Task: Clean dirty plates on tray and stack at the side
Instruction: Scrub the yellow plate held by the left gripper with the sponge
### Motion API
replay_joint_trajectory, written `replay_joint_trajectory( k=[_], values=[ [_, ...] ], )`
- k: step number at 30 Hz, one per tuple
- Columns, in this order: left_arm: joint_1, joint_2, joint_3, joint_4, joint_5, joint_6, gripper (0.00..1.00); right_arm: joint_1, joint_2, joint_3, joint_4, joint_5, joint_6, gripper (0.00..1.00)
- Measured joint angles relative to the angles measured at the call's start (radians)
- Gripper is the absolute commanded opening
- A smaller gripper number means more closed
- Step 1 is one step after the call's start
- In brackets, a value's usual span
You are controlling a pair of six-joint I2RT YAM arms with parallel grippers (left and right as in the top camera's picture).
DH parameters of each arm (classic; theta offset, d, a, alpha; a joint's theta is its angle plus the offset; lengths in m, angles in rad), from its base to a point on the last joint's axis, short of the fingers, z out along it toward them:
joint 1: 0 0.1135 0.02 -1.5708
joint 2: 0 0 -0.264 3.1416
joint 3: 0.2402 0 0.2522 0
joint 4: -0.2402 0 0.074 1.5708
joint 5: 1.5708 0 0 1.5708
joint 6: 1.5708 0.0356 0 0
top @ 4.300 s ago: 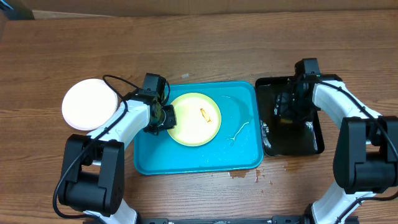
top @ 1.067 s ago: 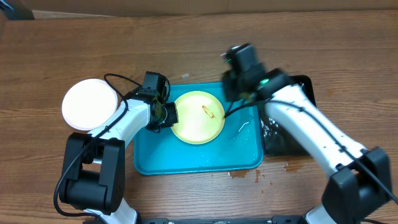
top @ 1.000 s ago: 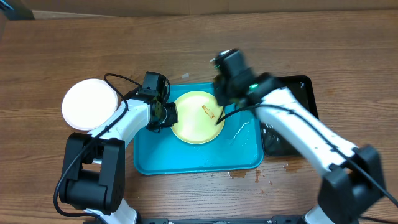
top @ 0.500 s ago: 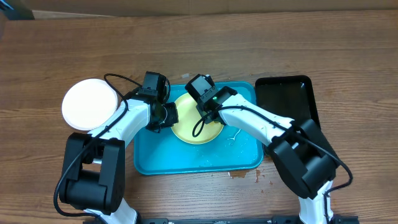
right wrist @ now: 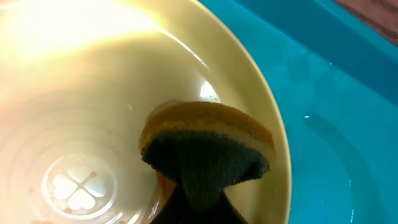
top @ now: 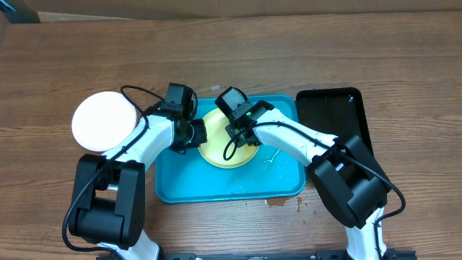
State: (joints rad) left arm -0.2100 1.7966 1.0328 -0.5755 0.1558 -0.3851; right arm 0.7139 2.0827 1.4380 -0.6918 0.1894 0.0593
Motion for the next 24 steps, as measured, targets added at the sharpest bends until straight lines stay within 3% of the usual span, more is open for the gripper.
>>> replay_joint_trajectory(
  k=[24],
  values=[
    [0.0, 0.0, 0.0, 0.0, 0.001, 0.0, 0.04, -0.033, 0.0, 0.004, 0.009, -0.129, 0.083, 0.04]
  ],
)
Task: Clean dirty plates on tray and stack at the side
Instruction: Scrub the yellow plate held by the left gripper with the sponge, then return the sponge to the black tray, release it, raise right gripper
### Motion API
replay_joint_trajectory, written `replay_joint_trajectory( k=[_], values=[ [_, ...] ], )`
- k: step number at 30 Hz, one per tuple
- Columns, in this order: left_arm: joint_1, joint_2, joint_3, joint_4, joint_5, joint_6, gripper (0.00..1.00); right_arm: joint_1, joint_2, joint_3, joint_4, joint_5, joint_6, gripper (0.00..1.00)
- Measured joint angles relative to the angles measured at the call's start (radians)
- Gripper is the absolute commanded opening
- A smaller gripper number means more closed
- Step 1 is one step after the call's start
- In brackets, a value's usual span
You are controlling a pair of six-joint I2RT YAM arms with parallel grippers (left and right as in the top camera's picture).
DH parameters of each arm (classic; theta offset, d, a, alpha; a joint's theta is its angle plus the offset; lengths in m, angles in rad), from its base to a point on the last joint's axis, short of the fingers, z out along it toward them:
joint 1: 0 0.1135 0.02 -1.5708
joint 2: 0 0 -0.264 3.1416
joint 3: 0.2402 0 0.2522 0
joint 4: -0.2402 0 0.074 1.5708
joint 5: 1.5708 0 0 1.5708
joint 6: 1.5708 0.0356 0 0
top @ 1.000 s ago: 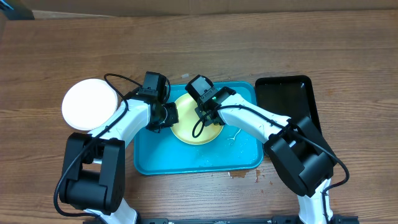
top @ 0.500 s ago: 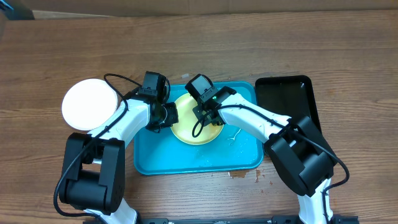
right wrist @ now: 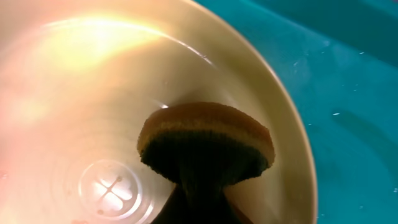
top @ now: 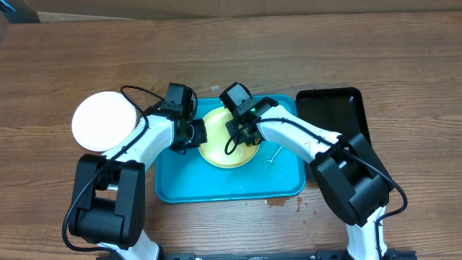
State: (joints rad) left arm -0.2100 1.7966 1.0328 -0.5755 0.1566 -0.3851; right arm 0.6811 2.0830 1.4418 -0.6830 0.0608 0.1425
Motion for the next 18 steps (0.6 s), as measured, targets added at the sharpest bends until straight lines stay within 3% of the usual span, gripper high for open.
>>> replay_joint_trajectory(
  k=[12, 18],
  values=[
    [0.0, 0.0, 0.0, 0.0, 0.0, 0.0, 0.05, -0.001, 0.009, 0.025, -0.026, -0.278, 0.01, 0.04],
    [0.0, 0.0, 0.0, 0.0, 0.0, 0.0, 0.05, -0.019, 0.014, 0.156, -0.121, -0.34, 0.011, 0.04]
  ],
)
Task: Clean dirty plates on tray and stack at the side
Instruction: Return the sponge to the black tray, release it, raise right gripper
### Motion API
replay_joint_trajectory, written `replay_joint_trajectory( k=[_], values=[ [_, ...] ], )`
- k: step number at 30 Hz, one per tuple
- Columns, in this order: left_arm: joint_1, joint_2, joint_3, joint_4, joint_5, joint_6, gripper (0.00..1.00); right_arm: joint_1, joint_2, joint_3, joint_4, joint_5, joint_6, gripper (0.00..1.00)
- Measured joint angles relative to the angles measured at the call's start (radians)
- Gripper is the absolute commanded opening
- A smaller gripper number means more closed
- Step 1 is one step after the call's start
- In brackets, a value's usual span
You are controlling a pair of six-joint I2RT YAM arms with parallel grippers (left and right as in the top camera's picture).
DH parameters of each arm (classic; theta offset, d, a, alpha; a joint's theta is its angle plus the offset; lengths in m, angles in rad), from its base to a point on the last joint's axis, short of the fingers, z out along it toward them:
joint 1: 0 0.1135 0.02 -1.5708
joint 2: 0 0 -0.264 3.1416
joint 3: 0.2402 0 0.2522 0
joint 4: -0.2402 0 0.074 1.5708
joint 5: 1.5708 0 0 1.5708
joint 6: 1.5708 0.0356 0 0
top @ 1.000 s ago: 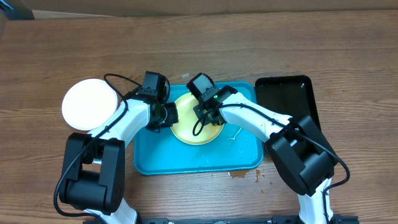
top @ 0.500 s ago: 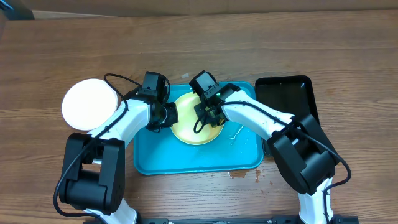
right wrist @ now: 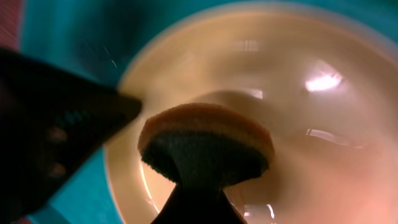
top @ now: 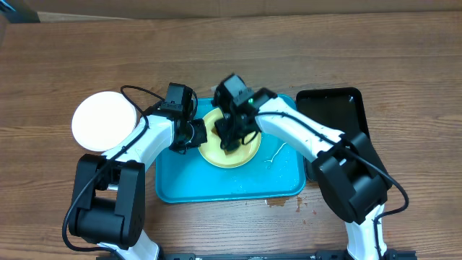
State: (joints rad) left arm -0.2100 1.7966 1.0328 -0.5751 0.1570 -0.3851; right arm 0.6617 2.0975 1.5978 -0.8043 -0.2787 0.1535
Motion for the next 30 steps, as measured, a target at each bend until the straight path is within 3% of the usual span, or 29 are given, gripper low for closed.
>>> replay_joint_trajectory(
  k=[6, 14, 23, 24, 26, 28, 30],
  values=[
    [0.0, 0.0, 0.0, 0.0, 0.0, 0.0, 0.08, -0.123, -0.035, 0.122, -0.161, -0.01, 0.0, 0.04],
    [0.0, 0.0, 0.0, -0.002, -0.002, 0.0, 0.14, -0.412, -0.071, 0.132, -0.44, 0.118, -0.013, 0.04],
    [0.0, 0.0, 0.0, -0.003, -0.004, 0.0, 0.18, -0.616, -0.071, -0.034, -0.367, 0.216, -0.021, 0.04],
    [0.0, 0.0, 0.0, -0.003, -0.004, 0.0, 0.18, -0.63, -0.073, -0.076, -0.321, 0.219, -0.021, 0.24],
    [0.0, 0.0, 0.0, -0.003, -0.004, 0.0, 0.18, -0.645, -0.073, -0.129, -0.267, 0.224, -0.02, 0.47],
    [0.0, 0.0, 0.0, -0.004, -0.004, 0.0, 0.21, -0.653, -0.073, -0.171, -0.221, 0.228, -0.023, 0.59],
    [0.0, 0.0, 0.0, -0.003, -0.004, 0.0, 0.22, -0.653, -0.073, -0.193, -0.209, 0.23, -0.031, 0.6]
  ],
)
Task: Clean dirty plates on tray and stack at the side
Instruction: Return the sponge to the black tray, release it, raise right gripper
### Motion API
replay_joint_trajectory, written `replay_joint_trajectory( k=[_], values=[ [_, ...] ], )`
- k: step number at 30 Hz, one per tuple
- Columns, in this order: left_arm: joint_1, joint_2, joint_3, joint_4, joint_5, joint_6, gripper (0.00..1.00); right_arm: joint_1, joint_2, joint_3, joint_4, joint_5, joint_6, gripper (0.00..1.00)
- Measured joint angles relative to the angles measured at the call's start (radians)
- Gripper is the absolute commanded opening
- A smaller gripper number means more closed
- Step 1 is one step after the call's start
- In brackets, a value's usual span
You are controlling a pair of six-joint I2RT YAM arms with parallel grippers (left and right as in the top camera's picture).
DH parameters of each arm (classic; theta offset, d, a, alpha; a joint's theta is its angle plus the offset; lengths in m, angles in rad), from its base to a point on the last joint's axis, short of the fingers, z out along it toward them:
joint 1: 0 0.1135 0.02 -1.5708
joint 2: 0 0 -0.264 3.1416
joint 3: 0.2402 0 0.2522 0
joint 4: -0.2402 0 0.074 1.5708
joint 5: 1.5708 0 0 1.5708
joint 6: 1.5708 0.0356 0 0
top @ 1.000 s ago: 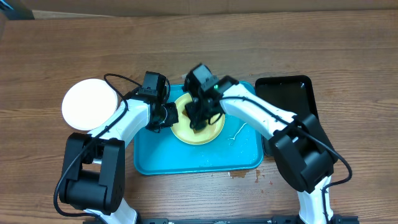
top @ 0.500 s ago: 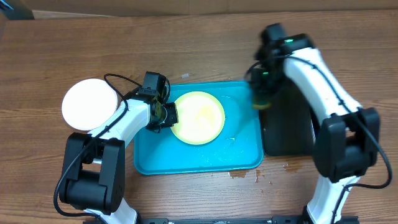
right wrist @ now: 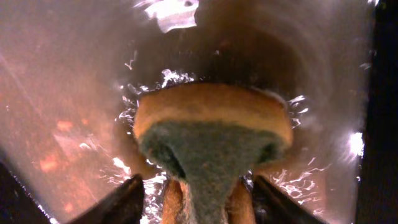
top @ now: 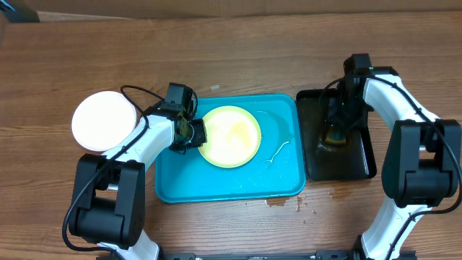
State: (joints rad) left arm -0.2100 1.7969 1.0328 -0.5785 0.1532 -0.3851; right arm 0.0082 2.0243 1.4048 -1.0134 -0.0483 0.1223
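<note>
A yellow plate [top: 231, 136] lies on the blue tray [top: 216, 184]. My left gripper [top: 193, 133] is at the plate's left rim and looks shut on it. Over on the right, my right gripper [top: 336, 131] is down in the black basin [top: 361, 162]. In the right wrist view the orange and green sponge [right wrist: 211, 118] sits in the basin's water. The dark fingers [right wrist: 127, 196] stand apart on either side of it, with water showing in the gaps, so my right gripper [right wrist: 198, 186] is open.
A white plate [top: 105, 120] rests on the wooden table left of the tray. A thin white streak [top: 278, 152] marks the tray's right part. Small spills [top: 278, 202] spot the table just below the tray's front edge.
My right arm has moved off the yellow plate to the black basin on the right. The sponge is now in the water and the fingers have spread away from it. The left gripper has not moved.
My right gripper first held the folded sponge against the inside of the yellow plate near its right rim. It then stayed on the plate, and by the third moment it had shifted towards the left gripper's side. Now the sponge is in the basin and the plate lies uncovered.
</note>
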Motion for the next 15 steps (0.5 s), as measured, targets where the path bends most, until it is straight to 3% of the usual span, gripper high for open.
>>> replay_joint_trajectory(
  k=[10, 15],
  values=[
    [0.0, 0.001, 0.0, 0.0, 0.0, 0.0, 0.23, 0.0, 0.0, -0.002, 0.065, 0.001, 0.004, 0.57],
    [0.0, 0.001, 0.0, 0.0, 0.0, 0.0, 0.24, 0.0, 0.0, -0.002, 0.08, 0.002, 0.004, 0.59]
  ],
)
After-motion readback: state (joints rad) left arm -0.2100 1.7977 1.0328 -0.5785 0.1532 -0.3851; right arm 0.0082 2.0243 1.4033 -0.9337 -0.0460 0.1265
